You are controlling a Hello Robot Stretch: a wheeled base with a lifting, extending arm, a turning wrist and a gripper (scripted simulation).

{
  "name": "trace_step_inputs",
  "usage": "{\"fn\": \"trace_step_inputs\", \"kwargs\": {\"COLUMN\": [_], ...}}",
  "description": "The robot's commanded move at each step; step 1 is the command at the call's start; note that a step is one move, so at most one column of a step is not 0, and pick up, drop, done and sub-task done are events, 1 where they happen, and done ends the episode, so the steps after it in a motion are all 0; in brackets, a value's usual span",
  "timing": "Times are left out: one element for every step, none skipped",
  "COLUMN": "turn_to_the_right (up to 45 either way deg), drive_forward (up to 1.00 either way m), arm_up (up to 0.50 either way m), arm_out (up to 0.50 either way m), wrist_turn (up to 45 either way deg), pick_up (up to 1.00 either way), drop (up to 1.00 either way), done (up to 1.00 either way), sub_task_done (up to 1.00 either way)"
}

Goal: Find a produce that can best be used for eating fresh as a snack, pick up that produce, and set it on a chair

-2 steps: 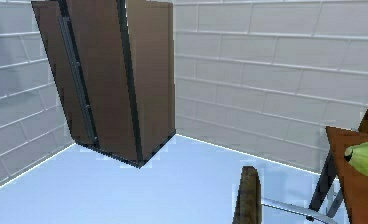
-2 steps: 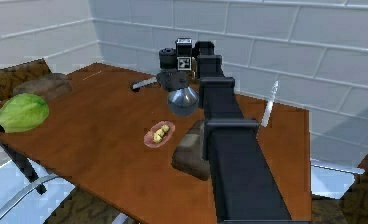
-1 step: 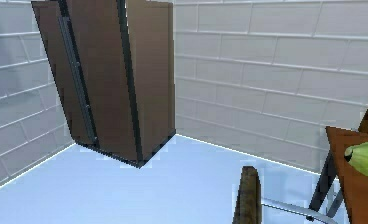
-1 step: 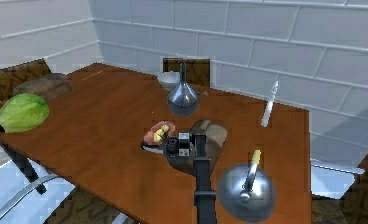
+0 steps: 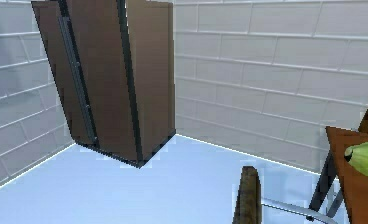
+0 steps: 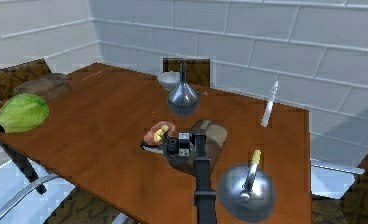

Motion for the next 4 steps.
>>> {"fn": "trace_step_inputs", "kwargs": {"turn_to_the_right": [0.0, 0.0, 0.0, 0.0], "drive_forward": [0.0, 0.0, 0.0, 0.0], "arm_up": [0.1, 0.18, 0.0, 0.0], "arm_out": [0.0, 0.0, 0.0, 0.0], "wrist_turn": [0.0, 0.0, -45.0, -45.0], "pick_up": [0.0, 0.0, 0.0, 0.0], "drop": [0.0, 0.0, 0.0, 0.0], "done": [0.0, 0.0, 0.0, 0.0], "sub_task_done": [0.0, 0.0, 0.0, 0.0]}}
